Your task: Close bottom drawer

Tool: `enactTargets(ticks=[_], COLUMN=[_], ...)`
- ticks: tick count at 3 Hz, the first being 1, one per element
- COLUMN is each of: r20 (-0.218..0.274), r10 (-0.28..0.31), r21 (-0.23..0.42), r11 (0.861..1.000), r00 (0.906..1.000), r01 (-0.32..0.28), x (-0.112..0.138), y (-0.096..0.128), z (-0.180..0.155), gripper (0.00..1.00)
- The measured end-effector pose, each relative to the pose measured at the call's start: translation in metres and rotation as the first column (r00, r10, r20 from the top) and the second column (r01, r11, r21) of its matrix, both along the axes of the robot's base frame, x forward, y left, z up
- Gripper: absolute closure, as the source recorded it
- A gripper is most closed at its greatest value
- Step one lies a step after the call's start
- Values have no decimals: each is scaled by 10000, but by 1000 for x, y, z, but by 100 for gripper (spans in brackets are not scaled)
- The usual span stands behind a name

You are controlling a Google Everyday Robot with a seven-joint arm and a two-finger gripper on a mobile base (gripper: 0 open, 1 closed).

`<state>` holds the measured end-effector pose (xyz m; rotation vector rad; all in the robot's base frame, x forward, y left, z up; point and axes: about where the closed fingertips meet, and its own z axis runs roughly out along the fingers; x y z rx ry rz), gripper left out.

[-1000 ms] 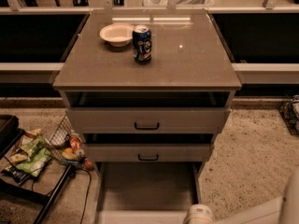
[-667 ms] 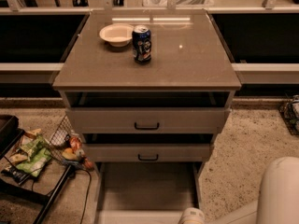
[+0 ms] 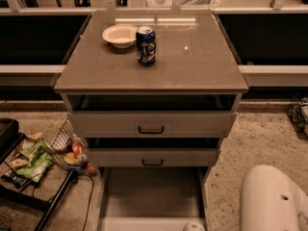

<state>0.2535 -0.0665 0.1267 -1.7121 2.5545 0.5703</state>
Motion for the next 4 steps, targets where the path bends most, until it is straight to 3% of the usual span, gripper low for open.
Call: enactTargets(ticks=[1,2,3,4], r20=[119,370,444,837], r10=[16,191,241,446], r21=[569,834,874,895], r11=[9984,9963,9958,9946], r00=[9999,9991,9987,9955], r01=[-23,-221,-280,-521], x=[10,40,48,84], y=[13,28,31,43], z=[-26,-44,-45,-34], gripper=[100,100,100,100])
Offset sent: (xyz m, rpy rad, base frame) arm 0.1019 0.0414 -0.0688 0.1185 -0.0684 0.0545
